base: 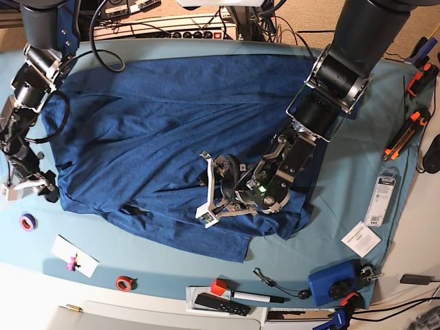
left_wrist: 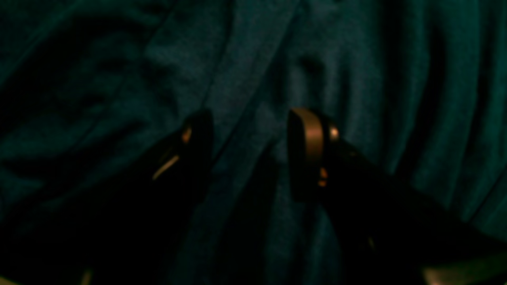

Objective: Layout the t-shirt on the table in an organized manner, then fold the t-shirt properly

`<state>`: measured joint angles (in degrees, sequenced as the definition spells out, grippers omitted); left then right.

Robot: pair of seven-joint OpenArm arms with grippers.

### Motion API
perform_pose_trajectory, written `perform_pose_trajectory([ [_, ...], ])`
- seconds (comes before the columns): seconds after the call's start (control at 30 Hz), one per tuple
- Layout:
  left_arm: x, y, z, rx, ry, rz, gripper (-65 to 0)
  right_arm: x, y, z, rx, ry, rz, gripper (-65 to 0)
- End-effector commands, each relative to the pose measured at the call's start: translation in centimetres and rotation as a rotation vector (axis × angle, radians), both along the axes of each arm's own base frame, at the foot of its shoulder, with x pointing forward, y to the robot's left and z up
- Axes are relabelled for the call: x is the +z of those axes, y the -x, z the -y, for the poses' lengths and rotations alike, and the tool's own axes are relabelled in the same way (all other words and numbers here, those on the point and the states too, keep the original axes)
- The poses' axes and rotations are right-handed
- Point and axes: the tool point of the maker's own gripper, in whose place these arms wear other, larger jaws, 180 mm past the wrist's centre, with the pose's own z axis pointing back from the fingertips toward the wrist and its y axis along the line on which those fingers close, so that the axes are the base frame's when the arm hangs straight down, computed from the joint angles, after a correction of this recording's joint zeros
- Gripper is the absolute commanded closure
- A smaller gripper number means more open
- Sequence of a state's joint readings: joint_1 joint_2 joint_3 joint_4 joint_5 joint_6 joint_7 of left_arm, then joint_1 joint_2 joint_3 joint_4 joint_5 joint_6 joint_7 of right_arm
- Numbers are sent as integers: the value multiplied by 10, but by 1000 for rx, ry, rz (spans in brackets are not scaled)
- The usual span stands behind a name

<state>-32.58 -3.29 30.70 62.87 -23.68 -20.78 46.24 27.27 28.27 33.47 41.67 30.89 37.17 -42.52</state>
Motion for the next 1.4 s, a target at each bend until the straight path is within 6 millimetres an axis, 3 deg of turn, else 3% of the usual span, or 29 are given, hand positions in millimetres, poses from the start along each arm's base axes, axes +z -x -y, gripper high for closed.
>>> perform_pose_trajectory([
  [0.0,23,-13,9,-4,41,53,-307,15,-9,3,-6,8,51,-307],
  [0.17,23,-13,9,-4,41,53,-307,-3,-16,-19,-5,-31,56,-307],
  [0.37,23,-13,8,-4,40,53,-307,-4,-17,-21,-6,-26,59,-307],
  [0.43,23,-13,9,-4,42,54,-307,-5,-17,-17,-27,-28,53,-307],
  [0.57,23,-13,8,-4,41,53,-307,-7,-14,9,-144,48,32,-307],
  [0.67,22,-13,7,-3,38,52,-307,-8,-13,14,-151,96,22,-307],
  [1.07,23,-13,9,-2,42,54,-307,-24,-21,-27,-71,25,28,-303],
  [1.13,23,-17,6,28,41,53,-307,-25,-22,-30,-69,20,28,-242],
  [1.3,39,-31,2,81,78,66,-307,-25,-21,-29,-66,29,22,0],
  [1.37,56,-44,-4,126,146,62,-307,-26,-21,-29,-66,30,20,0],
])
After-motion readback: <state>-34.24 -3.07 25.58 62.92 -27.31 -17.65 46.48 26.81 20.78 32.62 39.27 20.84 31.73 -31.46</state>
